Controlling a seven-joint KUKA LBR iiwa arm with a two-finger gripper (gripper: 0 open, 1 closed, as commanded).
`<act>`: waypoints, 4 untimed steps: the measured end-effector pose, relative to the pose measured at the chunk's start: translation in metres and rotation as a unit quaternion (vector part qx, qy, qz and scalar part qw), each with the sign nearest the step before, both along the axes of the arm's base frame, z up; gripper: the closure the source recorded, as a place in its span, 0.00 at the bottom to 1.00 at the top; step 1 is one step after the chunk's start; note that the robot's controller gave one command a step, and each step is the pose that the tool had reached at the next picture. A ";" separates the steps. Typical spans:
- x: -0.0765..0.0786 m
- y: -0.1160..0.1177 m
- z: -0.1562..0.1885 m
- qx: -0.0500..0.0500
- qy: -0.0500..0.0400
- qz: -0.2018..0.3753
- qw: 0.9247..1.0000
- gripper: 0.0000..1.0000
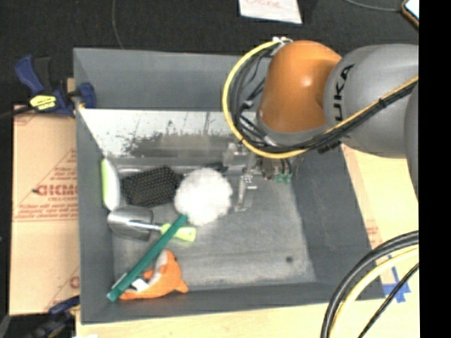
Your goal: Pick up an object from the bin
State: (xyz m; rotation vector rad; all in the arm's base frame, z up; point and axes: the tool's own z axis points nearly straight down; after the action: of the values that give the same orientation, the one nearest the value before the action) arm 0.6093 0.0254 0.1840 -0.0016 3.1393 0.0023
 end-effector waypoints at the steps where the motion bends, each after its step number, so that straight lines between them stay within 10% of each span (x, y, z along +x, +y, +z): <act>1: 0.000 0.000 0.000 0.000 0.000 0.000 1.000 0.00; 2: -0.014 0.004 -0.074 -0.001 0.000 0.090 0.996 0.00; 3: -0.002 -0.008 -0.076 -0.001 -0.003 0.091 0.996 0.00; 4: -0.012 -0.002 0.031 -0.001 -0.001 0.089 0.996 0.00</act>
Offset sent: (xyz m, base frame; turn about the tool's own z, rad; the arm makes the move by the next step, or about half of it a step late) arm -0.0142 0.0050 -0.0744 -0.1858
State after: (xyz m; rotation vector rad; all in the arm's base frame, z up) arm 0.5970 0.0235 0.2150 -0.2802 3.1257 -0.0005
